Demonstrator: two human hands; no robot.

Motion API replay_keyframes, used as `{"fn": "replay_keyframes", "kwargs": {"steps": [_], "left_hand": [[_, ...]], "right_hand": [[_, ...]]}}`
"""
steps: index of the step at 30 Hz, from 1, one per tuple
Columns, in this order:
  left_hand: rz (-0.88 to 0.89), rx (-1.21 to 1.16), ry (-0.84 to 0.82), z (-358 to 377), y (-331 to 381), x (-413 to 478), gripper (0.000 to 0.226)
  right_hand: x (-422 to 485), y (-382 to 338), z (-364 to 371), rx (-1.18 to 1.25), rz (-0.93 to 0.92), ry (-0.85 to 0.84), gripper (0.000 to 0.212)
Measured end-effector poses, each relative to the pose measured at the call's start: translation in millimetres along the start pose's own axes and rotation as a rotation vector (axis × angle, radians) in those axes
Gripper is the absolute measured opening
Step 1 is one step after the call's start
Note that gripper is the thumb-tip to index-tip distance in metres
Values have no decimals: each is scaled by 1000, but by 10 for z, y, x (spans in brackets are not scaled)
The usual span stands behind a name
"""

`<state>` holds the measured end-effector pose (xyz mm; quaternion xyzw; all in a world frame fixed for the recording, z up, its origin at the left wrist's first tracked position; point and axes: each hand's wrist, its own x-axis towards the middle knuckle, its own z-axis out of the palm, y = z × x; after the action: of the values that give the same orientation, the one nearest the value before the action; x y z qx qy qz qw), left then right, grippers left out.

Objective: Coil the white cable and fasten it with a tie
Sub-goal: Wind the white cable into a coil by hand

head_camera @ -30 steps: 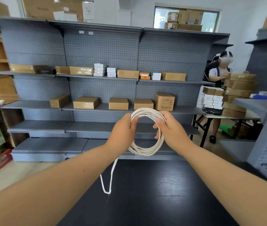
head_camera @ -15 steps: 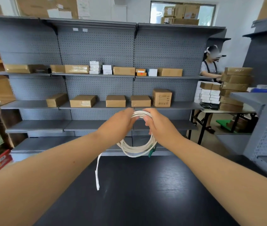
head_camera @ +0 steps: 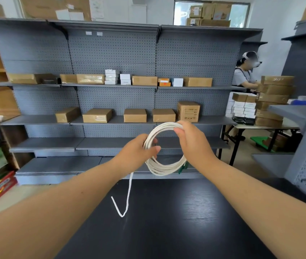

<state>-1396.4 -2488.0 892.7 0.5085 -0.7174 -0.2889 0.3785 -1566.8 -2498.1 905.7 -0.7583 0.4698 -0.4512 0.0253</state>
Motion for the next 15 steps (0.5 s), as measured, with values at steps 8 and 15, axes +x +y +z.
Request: {"fn": "replay_keyframes", "kwargs": {"steps": [8,15], "left_hand": [[3,26,30,-56,-1,13,20],[91,458,36,-233,-38,74,20]], "right_hand": [[-39,51,145,193,81,83,13],[-47,55,199,300,176,-122,15]]}}
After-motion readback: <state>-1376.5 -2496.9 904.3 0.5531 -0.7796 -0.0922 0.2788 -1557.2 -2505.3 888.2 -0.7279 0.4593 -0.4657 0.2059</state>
